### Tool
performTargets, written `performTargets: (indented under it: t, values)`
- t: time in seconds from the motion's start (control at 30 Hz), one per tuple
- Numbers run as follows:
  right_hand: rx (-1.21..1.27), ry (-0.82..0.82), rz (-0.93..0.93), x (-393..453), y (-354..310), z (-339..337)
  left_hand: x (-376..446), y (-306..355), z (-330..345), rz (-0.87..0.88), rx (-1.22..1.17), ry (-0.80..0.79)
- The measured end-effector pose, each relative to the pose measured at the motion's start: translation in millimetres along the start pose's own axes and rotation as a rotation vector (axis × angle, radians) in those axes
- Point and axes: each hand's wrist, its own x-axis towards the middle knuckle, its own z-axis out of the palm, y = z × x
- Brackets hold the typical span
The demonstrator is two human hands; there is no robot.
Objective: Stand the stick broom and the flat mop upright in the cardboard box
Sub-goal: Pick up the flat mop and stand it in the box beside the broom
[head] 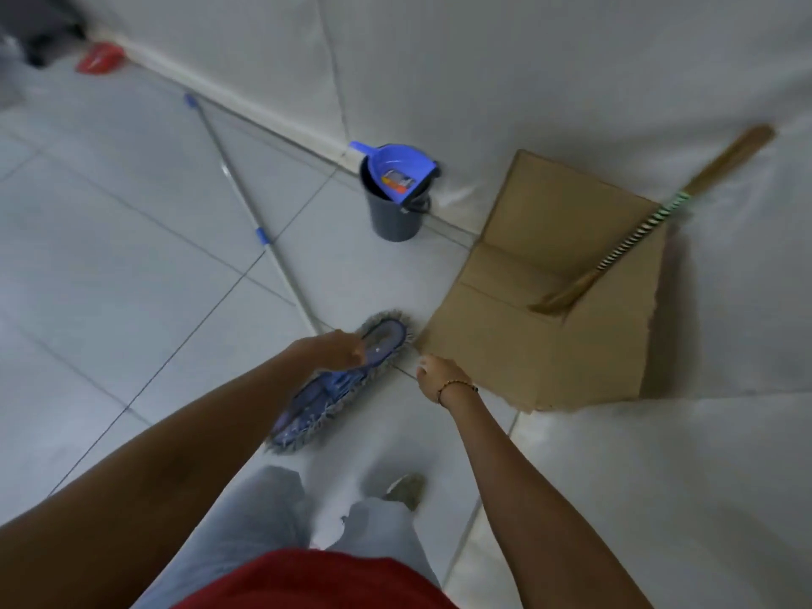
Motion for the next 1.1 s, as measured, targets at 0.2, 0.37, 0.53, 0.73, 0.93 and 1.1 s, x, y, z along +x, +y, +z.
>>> performTargets:
  t: [0.2, 0.37, 0.53, 0.73, 0.93, 1.1]
  values:
    - [-0.06, -0.158, -0.145, 23, -131, 47, -53, -123, 25, -0.129, -0.197, 0.085]
    - [-0.12, -0.215, -0.189, 58, -246, 89, -81, -246, 39, -0.104, -0.366, 0.341]
    - [-0.181, -0.212, -0.174, 86, -362, 125, -106, -370, 7, -0.084, -0.42, 0.405]
    - [-0.191, -0.09, -0.131, 116, -457, 128, -118, -481, -31, -0.055, -0.414, 0.371]
    - [-0.087, -0.031, -0.089, 160, -506, 100, -89, -530, -96, -0.016, -0.447, 0.367]
    - [0.017, -0.015, -0.017, 225, -538, 75, -50, -573, -167, -0.021, -0.449, 0.344]
